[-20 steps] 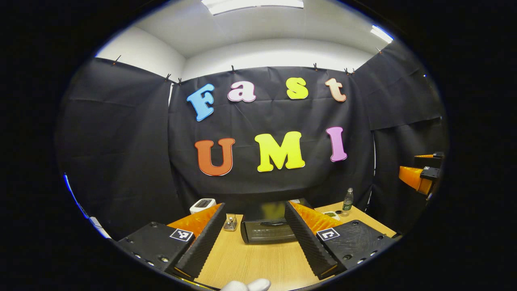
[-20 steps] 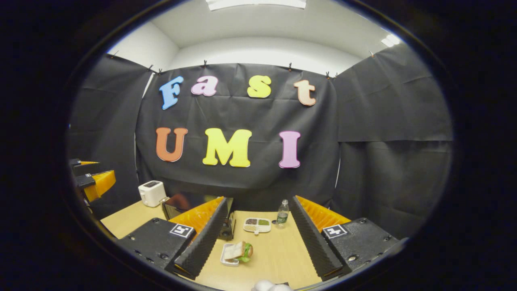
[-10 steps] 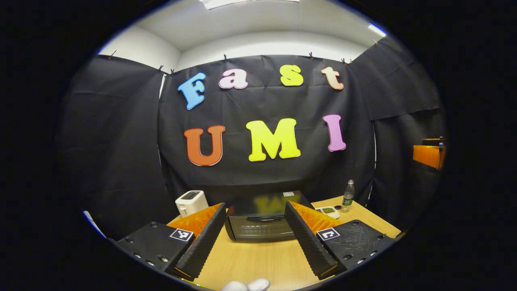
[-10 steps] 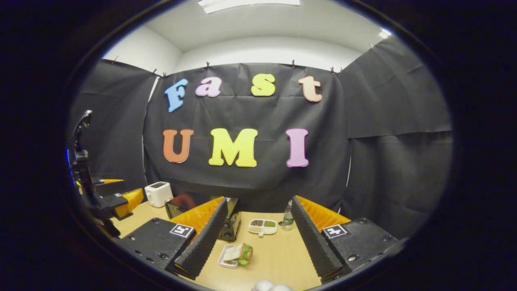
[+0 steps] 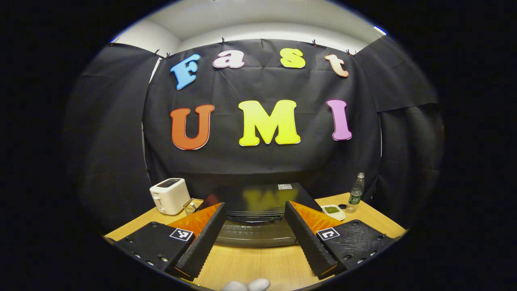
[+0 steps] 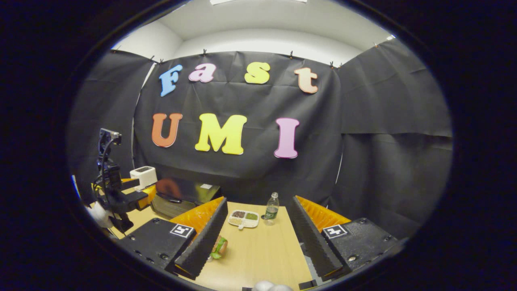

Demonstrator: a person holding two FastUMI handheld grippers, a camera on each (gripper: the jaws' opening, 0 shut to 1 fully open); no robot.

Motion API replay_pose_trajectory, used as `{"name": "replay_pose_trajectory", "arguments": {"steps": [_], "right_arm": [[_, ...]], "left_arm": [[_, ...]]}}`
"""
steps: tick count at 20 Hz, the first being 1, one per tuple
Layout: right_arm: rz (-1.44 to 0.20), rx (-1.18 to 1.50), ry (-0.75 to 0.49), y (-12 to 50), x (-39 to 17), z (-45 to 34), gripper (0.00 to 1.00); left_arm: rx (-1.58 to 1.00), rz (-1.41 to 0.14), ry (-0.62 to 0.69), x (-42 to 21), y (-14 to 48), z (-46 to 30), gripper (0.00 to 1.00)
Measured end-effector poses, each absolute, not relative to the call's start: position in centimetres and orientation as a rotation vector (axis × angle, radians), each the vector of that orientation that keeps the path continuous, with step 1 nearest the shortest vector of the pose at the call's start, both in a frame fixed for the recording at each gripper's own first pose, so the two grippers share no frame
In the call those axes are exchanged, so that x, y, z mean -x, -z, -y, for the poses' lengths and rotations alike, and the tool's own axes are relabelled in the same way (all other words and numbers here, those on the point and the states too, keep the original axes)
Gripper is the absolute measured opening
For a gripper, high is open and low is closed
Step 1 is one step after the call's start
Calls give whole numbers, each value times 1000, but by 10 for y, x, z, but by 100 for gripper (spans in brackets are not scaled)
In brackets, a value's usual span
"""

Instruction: Open the electric oven with the left hand, put the food in, and close the electric oven.

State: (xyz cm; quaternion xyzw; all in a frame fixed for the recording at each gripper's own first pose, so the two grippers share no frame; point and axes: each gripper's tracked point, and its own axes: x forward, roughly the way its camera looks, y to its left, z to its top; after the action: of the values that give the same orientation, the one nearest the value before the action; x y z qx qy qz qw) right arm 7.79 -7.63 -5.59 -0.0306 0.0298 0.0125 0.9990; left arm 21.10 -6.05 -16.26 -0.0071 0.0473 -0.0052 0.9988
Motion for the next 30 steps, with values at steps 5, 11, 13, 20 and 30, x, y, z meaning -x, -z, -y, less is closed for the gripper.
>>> {"name": "replay_pose_trajectory", "arguments": {"steps": [5, 11, 13, 20, 30], "right_arm": [[-87, 77, -21, 61, -96, 76, 100], [-130, 84, -16, 78, -107, 74, 100], [-137, 87, -19, 80, -110, 70, 100], [-127, 80, -41, 79, -111, 58, 100], [-113, 86, -52, 75, -103, 48, 100]], "left_arm": [[7, -134, -2, -263, 199, 60, 95], [-4, -186, -1, -301, 234, 58, 95], [5, -210, 2, -303, 244, 60, 96], [6, -238, 10, -303, 260, 57, 98], [2, -248, 23, -303, 259, 59, 98]]}}
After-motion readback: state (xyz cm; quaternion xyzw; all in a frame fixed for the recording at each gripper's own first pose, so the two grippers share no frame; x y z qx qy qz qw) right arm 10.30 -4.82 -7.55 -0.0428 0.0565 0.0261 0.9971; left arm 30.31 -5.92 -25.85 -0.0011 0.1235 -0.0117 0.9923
